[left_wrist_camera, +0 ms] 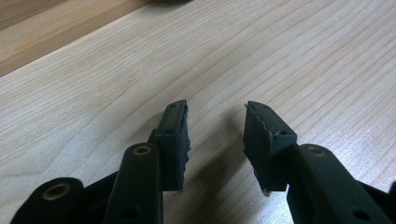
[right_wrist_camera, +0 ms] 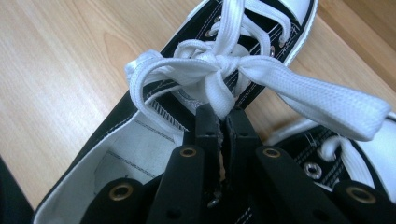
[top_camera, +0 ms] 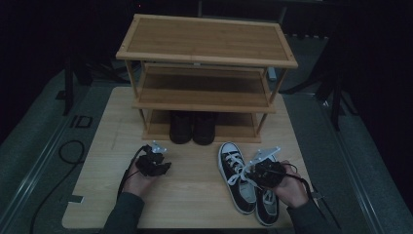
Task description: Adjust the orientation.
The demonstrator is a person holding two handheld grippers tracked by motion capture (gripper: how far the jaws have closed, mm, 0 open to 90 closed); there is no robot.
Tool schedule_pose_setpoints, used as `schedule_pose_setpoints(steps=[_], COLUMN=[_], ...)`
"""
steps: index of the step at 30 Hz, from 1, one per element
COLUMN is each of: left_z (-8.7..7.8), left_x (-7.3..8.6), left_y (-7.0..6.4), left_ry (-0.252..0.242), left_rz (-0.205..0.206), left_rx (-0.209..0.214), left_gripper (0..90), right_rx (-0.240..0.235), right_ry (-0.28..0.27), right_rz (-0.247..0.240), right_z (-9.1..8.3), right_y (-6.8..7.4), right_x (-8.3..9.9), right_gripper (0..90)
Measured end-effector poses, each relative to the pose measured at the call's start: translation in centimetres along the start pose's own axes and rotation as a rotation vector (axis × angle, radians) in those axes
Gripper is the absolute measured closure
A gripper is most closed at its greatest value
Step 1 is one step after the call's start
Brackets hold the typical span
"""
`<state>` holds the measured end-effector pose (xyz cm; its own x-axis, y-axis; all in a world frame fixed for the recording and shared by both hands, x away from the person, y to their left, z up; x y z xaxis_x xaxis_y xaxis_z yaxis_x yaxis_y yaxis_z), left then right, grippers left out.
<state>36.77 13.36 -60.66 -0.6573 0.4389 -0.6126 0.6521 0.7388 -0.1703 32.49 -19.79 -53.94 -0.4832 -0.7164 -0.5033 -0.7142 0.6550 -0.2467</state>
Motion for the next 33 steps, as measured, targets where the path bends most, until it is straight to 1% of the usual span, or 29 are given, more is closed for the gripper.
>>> schedule_pose_setpoints(steps=[2, 3, 4, 5, 7, 10, 12, 13, 14, 15, 16, 19, 20, 22, 29, 31, 32, 33], left_z=[0.0, 0.1, 0.1, 0.1, 0.1, 0.1, 0.1, 0.1, 0.1, 0.1, 0.1, 0.1, 0.1, 0.1, 0.1, 0.1, 0.1, 0.1], left_x=[0.0, 0.0, -0.1, -0.1, -0.1, -0.1, -0.1, -0.1, -0.1, -0.1, -0.1, -0.1, -0.1, -0.1, -0.1, -0.1, -0.1, -0.1], left_y=[0.0, 0.0, -0.1, -0.1, -0.1, -0.1, -0.1, -0.1, -0.1, -0.1, -0.1, -0.1, -0.1, -0.1, -0.1, -0.1, -0.1, -0.1], left_ry=[0.000, -0.001, 0.001, 0.001, -0.001, -0.002, -0.003, -0.003, -0.003, -0.003, -0.003, -0.005, -0.005, -0.005, -0.005, -0.005, -0.004, -0.004], left_rz=[0.000, 0.000, 0.002, 0.002, 0.003, 0.002, 0.003, 0.003, 0.003, 0.004, 0.003, 0.003, 0.003, 0.003, 0.003, 0.004, 0.005, 0.005], left_rx=[0.000, 0.000, 0.000, 0.001, 0.002, 0.001, 0.002, 0.002, 0.002, 0.002, 0.002, 0.002, 0.002, 0.002, 0.002, 0.002, 0.002, 0.003], left_gripper=[59.8, 59.8, 59.8, 59.8, 59.8, 59.8, 59.8, 59.8, 59.8, 59.7, 59.7, 59.7, 59.7, 59.7, 59.7, 59.7, 59.7, 59.6], right_rx=[0.000, -0.004, -0.011, -0.012, -0.018, -0.019, -0.003, -0.003, -0.001, 0.012, 0.016, 0.056, 0.056, 0.081, 0.117, 0.117, 0.132, 0.135], right_ry=[-0.001, -0.010, -0.018, -0.020, -0.045, -0.081, -0.101, -0.101, -0.106, -0.119, -0.122, -0.121, -0.121, -0.109, -0.084, -0.084, -0.072, -0.069], right_rz=[0.000, 0.006, -0.001, -0.004, -0.003, 0.027, 0.050, 0.050, 0.064, 0.088, 0.095, 0.118, 0.118, 0.138, 0.192, 0.192, 0.205, 0.207], right_z=[-0.1, -0.1, -0.1, -0.2, -0.6, -1.5, -1.9, -1.9, -2.0, -2.2, -2.2, -2.2, -2.2, -2.2, -1.7, -1.7, -1.5, -1.3], right_y=[0.0, 0.0, 0.1, 0.1, -0.1, -0.8, -1.5, -1.5, -1.9, -2.7, -2.9, -4.1, -4.1, -4.7, -6.6, -6.6, -7.0, -7.1], right_x=[0.1, 0.1, 0.0, 0.0, -0.2, -0.3, -0.4, -0.4, -0.3, -0.2, -0.2, 0.2, 0.2, 0.7, 2.5, 2.5, 3.0, 3.2], right_gripper=[85.7, 82.4, 78.6, 76.2, 73.4, 71.6, 71.5, 71.5, 71.5, 71.8, 72.7, 76.2, 76.2, 78.8, 83.4, 83.4, 85.0, 85.5])
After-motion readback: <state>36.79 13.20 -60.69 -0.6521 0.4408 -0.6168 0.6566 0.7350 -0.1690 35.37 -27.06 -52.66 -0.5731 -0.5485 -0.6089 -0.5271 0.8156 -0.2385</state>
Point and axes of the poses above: each handheld gripper's, and its own axes: z roughly forward along the jaws, x roughly out of its underside, y roughly to its left, the point moved 7 cm from there along z, roughly forward along the jaws, and after that the axes turned 12 degrees about x, right-handed, at the moved point
